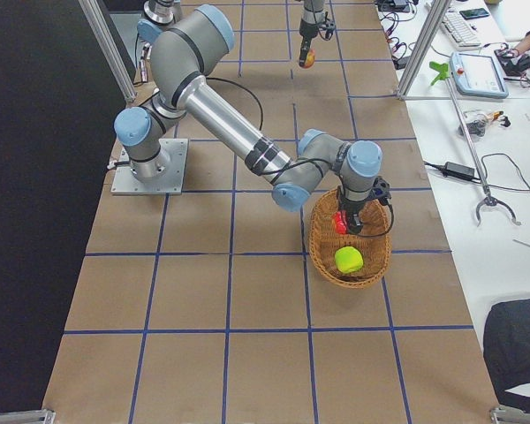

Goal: Put all apples into basket
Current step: 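Drop red apple into basket with right while left lifts yellow-red apple, then set the yellow-red apple at centre with the left gripper while the right withdraws, then lower the right gripper onto the yellow-red apple and grasp it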

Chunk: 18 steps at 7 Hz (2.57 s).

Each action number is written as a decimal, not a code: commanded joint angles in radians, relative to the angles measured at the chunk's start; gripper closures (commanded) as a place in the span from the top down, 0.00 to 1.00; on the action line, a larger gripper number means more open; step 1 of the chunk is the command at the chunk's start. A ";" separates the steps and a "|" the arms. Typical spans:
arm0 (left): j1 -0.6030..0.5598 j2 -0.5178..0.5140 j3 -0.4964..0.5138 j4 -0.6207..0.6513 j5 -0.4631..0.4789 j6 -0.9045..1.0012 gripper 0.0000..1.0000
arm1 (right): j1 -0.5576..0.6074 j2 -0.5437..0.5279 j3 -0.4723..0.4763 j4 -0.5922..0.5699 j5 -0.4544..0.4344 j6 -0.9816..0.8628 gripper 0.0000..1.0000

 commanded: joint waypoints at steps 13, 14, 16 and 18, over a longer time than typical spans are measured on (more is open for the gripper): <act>0.261 0.588 -0.010 -0.543 0.009 -0.017 0.99 | 0.543 -0.179 -0.007 0.345 -0.031 0.760 1.00; 0.289 0.622 -0.012 -0.569 0.017 0.035 0.99 | 0.657 -0.166 -0.007 0.329 -0.015 0.945 1.00; 0.304 0.655 -0.030 -0.584 0.035 0.041 0.99 | 0.795 -0.122 -0.010 0.229 0.078 1.179 1.00; 0.306 0.661 -0.074 -0.564 0.034 0.047 0.99 | 0.895 -0.050 -0.002 0.121 0.056 1.290 1.00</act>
